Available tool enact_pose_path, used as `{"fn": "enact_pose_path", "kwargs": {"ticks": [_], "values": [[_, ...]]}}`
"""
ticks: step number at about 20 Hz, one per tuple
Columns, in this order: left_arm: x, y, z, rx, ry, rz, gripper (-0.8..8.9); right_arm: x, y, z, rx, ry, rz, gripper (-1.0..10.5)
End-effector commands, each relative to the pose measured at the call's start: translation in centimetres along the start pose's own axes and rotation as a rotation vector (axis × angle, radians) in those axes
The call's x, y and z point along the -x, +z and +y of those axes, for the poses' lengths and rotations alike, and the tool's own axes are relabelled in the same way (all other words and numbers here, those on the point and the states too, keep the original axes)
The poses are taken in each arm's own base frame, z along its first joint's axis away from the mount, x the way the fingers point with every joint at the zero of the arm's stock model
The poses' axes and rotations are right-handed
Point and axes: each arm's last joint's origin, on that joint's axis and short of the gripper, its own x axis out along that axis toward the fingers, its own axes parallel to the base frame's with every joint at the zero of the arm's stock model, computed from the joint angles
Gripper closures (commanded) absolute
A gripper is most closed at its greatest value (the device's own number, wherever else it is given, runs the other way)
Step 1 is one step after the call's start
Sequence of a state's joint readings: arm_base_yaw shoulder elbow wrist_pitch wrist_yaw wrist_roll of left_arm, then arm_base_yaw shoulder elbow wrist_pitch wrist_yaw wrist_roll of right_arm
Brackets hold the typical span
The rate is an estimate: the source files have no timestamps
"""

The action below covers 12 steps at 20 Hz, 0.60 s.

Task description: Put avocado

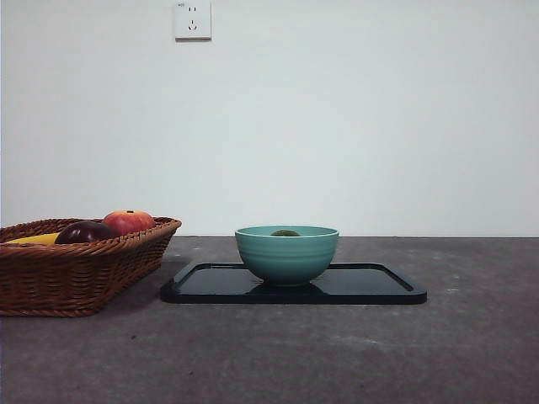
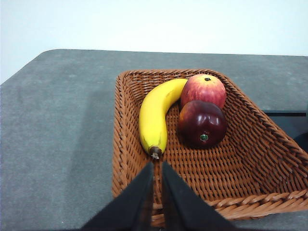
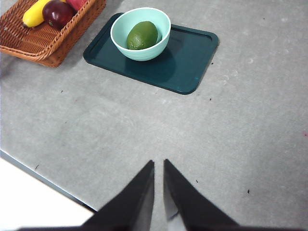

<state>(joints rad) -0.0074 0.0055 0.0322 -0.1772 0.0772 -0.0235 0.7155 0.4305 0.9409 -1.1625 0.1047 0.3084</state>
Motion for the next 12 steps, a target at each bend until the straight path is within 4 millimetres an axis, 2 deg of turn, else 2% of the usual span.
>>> {"fn": "enact_pose_path", "kwargs": {"ticks": [1,4,5,9,12], "values": [[-0.2,-0.7,0.0,-0.009,0.002,0.027,7.87,0.1,0.2,0.1,-0.001,0.011,-0.012,9.2],[-0.2,-0.7,0.0,-0.009,0.002,0.027,7.87,0.1,0.2,0.1,-0.003,0.005,-0.012,9.2],[-0.2,-0.7,0.0,-0.009,0.002,0.027,7.87,0.3,0.3,-0.1,0.057,-0.035,-0.039,9.2],[-0.2,-0.7,0.0,-0.009,0.002,0.027,7.87,0.3,1.1,-0.9,0.056,-0.226,-0.283,9.2],[-0.2,-0.7,0.0,-0.009,0.002,0.027,7.87,-2.0,0.5,-2.3,0.082,-0.388,-0.467,9.2]]}}
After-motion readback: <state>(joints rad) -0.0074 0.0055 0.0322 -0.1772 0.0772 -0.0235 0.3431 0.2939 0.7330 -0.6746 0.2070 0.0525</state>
